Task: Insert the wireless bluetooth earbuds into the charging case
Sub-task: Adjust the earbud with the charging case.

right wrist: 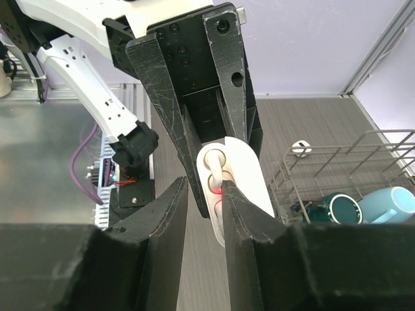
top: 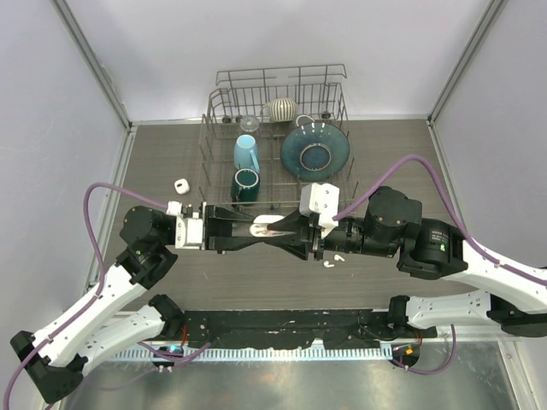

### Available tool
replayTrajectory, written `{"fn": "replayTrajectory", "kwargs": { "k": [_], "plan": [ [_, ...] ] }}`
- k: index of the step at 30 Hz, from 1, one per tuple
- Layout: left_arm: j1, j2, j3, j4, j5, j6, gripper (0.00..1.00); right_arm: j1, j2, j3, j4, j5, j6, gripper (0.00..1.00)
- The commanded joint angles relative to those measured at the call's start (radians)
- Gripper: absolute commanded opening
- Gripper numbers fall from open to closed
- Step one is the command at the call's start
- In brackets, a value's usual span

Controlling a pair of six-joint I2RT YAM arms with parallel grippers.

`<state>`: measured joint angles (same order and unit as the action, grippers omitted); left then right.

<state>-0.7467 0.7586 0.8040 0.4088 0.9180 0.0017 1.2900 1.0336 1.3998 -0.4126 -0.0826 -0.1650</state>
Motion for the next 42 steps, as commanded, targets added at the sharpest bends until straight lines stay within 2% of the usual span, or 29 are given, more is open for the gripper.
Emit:
{"fn": "replayTrajectory", "kwargs": {
  "k": [1, 8, 16, 24, 33, 34, 39, 42],
  "plan": [
    [-0.014, 0.01, 0.027, 0.045, 0.077, -0.034, 0.0, -0.004, 0.023, -0.019, 0.106, 0.078, -0.06, 0.34],
    [-0.016, 0.013, 0.026, 0.042, 0.087, -0.04, 0.0, -0.004, 0.019, -0.061, 0.159, 0.152, -0.091, 0.35],
    [-0.016, 0.015, 0.023, 0.039, 0.096, -0.051, 0.0, -0.004, 0.032, -0.064, 0.187, 0.13, -0.102, 0.35],
    [-0.014, 0.012, 0.02, 0.039, 0.101, -0.06, 0.0, -0.004, 0.056, -0.061, 0.192, 0.121, -0.094, 0.18],
    [-0.016, 0.013, 0.017, 0.051, 0.088, -0.071, 0.0, -0.003, 0.079, -0.042, 0.153, 0.096, -0.097, 0.28],
    [-0.016, 0.012, 0.015, 0.054, 0.087, -0.072, 0.0, -0.001, 0.08, -0.038, 0.15, 0.095, -0.097, 0.27],
    [-0.014, 0.01, 0.009, 0.065, 0.073, -0.078, 0.0, 0.002, 0.085, -0.035, 0.141, 0.096, -0.1, 0.02],
    [-0.016, 0.004, -0.002, 0.081, 0.048, -0.08, 0.0, 0.005, 0.077, -0.044, 0.144, 0.098, -0.099, 0.01]
  ]
}}
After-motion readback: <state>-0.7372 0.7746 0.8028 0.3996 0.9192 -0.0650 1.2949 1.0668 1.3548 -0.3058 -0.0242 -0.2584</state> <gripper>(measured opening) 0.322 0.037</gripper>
